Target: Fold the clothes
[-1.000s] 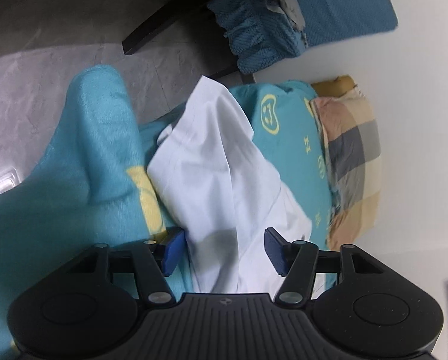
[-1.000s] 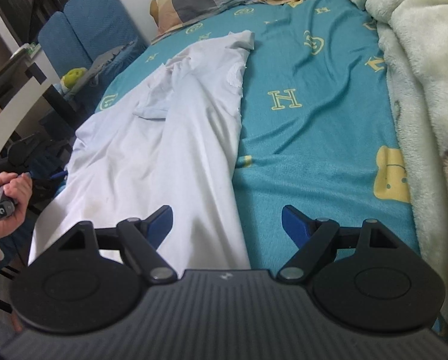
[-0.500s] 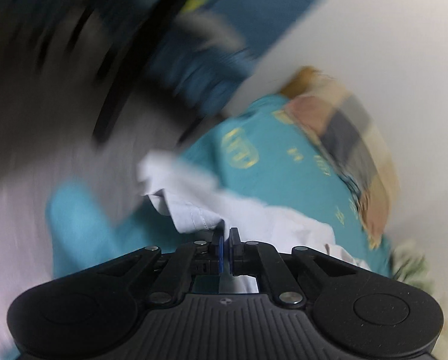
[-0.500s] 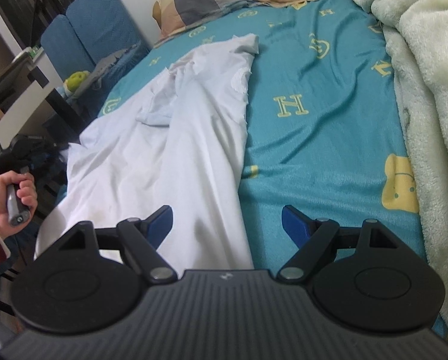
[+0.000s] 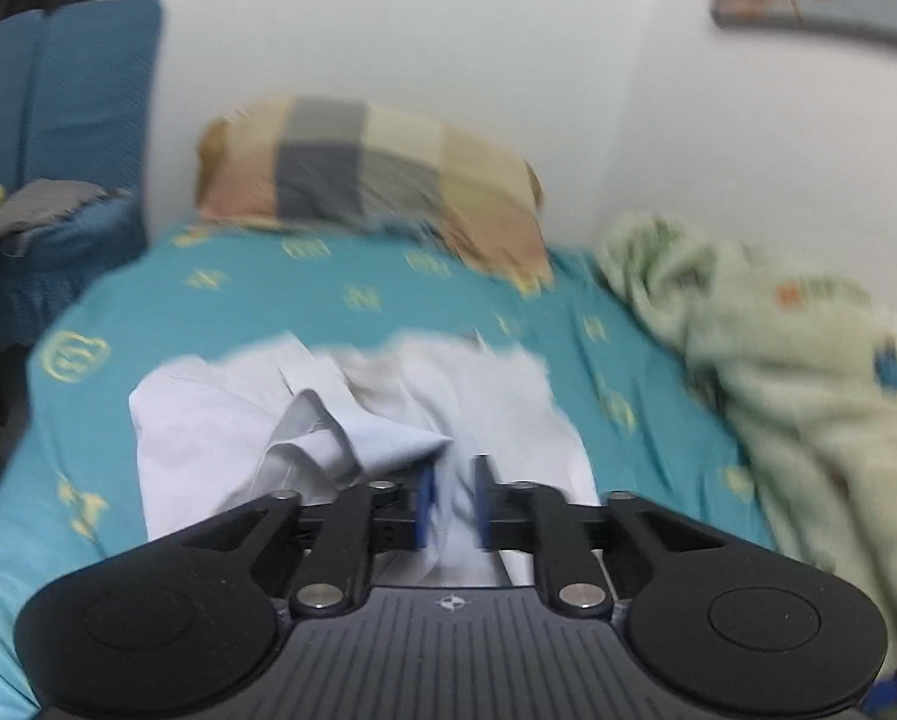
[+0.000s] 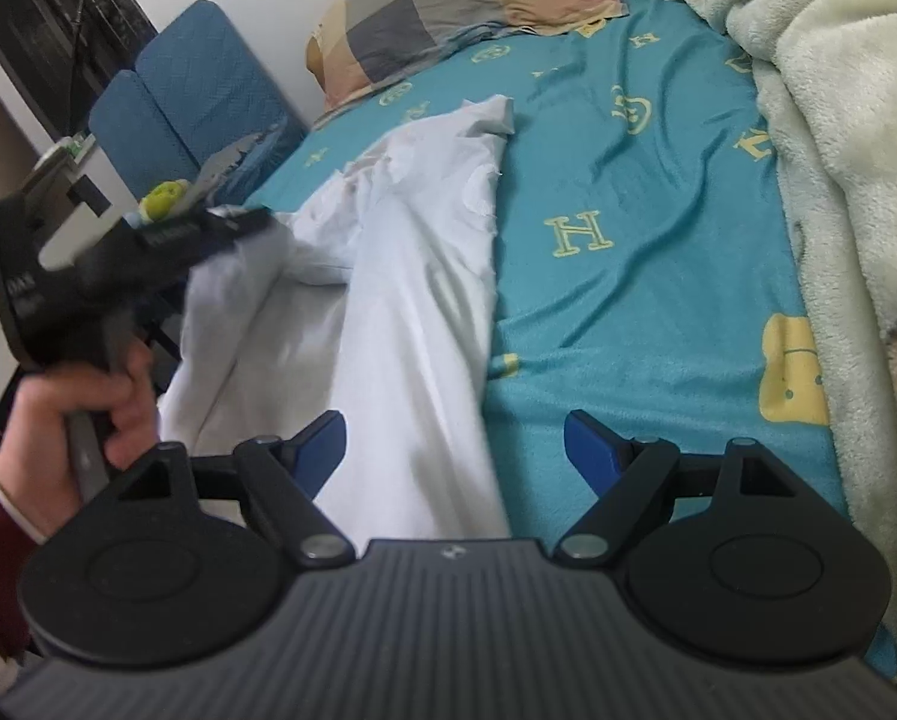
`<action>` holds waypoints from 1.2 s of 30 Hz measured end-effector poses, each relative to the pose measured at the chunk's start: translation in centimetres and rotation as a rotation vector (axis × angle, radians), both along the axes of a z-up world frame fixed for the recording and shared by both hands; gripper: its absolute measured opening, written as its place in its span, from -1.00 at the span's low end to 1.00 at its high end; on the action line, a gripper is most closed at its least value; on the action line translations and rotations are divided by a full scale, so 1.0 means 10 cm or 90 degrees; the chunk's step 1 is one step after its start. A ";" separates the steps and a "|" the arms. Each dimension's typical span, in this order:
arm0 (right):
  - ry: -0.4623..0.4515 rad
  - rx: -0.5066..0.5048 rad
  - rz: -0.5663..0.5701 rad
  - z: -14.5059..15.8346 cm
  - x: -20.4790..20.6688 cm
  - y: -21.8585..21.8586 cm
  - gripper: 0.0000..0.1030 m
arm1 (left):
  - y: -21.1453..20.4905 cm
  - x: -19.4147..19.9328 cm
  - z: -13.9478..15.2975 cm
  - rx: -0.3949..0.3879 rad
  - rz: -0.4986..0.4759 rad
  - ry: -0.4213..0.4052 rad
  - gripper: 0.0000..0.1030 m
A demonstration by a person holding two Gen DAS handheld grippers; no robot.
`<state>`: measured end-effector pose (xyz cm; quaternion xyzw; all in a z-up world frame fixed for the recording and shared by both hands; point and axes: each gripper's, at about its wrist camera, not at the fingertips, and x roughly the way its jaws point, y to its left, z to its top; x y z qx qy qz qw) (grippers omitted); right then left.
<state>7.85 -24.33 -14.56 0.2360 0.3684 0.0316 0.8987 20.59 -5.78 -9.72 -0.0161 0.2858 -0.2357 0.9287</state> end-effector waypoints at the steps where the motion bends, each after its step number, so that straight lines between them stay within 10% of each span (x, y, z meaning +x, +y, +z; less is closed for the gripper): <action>1: 0.001 0.001 -0.001 -0.01 0.00 -0.01 0.58 | -0.04 -0.03 -0.04 0.008 -0.008 0.007 -0.21; 18: -0.162 -0.064 0.114 0.43 -0.06 0.23 0.57 | 0.36 -1.29 0.88 -0.014 0.023 0.052 0.22; 26: -0.154 -0.110 0.181 0.45 0.56 0.63 0.57 | 0.81 -1.29 1.05 -0.029 0.024 0.045 0.24; 36: -0.132 -0.182 0.360 0.12 1.78 1.91 0.38 | 1.87 -1.06 1.02 -0.164 0.149 0.058 0.27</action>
